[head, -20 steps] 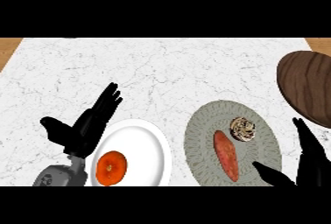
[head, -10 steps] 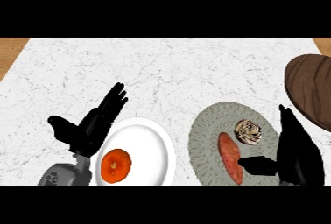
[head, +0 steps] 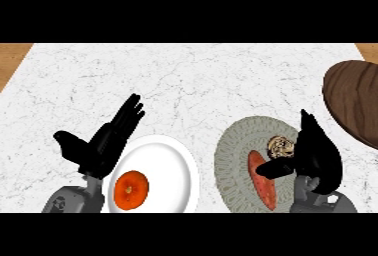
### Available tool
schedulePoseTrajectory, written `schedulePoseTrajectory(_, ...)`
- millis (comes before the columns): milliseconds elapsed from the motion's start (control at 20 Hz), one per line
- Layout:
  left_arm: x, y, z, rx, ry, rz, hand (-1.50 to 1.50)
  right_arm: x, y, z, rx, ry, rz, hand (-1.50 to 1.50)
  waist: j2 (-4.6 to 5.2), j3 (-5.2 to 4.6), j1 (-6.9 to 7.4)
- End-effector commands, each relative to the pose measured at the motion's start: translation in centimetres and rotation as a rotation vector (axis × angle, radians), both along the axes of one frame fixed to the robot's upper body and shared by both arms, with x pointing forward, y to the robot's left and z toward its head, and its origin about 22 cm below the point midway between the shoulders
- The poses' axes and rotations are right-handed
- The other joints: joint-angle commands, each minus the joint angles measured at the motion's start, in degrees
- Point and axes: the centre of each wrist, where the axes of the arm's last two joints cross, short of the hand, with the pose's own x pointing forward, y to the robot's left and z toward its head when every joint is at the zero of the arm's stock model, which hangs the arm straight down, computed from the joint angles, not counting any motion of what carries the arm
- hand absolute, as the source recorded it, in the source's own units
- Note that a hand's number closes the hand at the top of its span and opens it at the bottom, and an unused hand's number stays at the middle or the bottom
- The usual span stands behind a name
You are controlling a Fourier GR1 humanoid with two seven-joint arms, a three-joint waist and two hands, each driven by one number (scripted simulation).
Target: Pick the cupcake from the placemat and place it in the bowl
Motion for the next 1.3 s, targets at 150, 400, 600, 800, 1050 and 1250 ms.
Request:
schedulePoseTrajectory(150, -0.5, 0.2, -0.7, 0.005, 0.003, -0.003, 0.00, 1.9, 0.9, 0.5, -0.029, 0.282, -0.159, -1.50, -0.18, 0.03, -0.41)
schedulePoseTrajectory(400, -1.1, 0.4, -0.8, -0.002, 0.022, -0.002, 0.00, 2.8, 0.9, -1.0, -0.030, 0.305, -0.145, -1.50, -0.17, 0.13, -0.08)
schedulePoseTrajectory(600, -0.7, 1.1, -1.5, -0.019, -0.005, 0.011, 0.00, 3.0, 1.1, -1.9, -0.052, 0.309, -0.139, -1.50, -0.07, 0.12, -0.30)
schedulePoseTrajectory(800, -0.6, 1.0, -0.3, -0.004, 0.002, -0.013, 0.00, 3.9, 2.4, -0.6, -0.064, 0.294, -0.143, -1.50, -0.18, 0.14, -0.16)
schedulePoseTrajectory(1050, -1.2, 0.8, -0.4, 0.004, -0.001, 0.012, 0.00, 3.3, 0.8, -3.2, -0.077, 0.328, -0.154, -1.50, -0.28, 0.16, -0.34)
schedulePoseTrajectory(1250, 0.6, 1.1, 0.0, -0.011, -0.006, -0.002, 0.00, 3.7, 0.3, -3.2, -0.056, 0.310, -0.161, -1.50, -0.16, 0.15, -0.80)
